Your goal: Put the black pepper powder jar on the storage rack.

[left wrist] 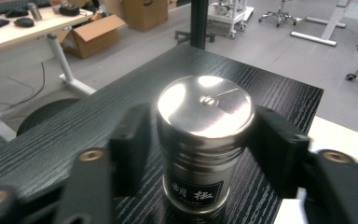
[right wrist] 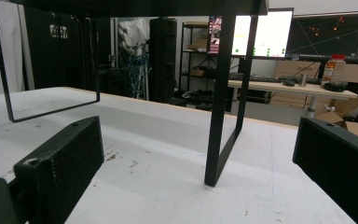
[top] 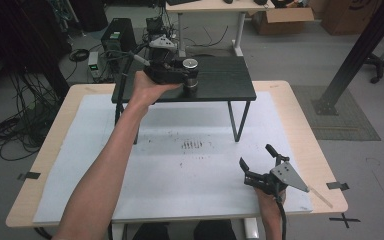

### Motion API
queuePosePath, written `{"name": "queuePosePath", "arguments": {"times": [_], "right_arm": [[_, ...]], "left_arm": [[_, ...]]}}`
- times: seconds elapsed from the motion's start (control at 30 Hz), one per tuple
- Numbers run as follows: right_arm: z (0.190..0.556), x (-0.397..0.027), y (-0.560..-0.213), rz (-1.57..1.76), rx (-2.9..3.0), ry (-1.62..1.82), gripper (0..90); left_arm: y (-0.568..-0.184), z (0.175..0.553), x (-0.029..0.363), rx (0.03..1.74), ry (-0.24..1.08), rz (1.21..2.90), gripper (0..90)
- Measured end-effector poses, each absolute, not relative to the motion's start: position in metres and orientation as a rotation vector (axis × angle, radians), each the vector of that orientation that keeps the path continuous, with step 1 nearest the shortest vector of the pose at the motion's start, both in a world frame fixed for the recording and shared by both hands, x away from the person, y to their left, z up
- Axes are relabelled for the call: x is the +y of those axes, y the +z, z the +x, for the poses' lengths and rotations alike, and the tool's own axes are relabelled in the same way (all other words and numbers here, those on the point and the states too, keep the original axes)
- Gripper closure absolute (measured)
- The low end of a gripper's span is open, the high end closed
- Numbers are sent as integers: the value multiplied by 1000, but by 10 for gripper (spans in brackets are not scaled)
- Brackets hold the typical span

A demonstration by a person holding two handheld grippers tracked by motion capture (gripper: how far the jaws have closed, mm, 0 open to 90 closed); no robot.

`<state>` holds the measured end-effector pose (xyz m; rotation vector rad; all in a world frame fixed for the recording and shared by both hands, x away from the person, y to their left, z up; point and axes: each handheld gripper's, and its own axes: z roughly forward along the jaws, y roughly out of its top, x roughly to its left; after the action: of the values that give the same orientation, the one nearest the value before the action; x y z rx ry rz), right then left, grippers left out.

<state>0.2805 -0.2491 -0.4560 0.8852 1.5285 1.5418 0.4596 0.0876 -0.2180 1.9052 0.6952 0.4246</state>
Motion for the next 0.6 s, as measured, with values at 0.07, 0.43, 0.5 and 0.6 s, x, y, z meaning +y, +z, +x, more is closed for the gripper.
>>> {"name": "queuePosePath", "arguments": {"times": [0.07,0.43,0.5,0.6], "right_arm": [[280,-249,-456,884,1529,1541,16],[280,-249,-456,885,1526,1543,17],[280,-249,-456,886,1527,1544,17],[280,-249,-456,885,1528,1542,17]], "left_arm": [[-217,459,88,707,442,1896,316],[-213,454,87,739,422,1859,2],[-213,453,87,738,426,1866,2],[-213,450,89,729,435,1867,3]]}}
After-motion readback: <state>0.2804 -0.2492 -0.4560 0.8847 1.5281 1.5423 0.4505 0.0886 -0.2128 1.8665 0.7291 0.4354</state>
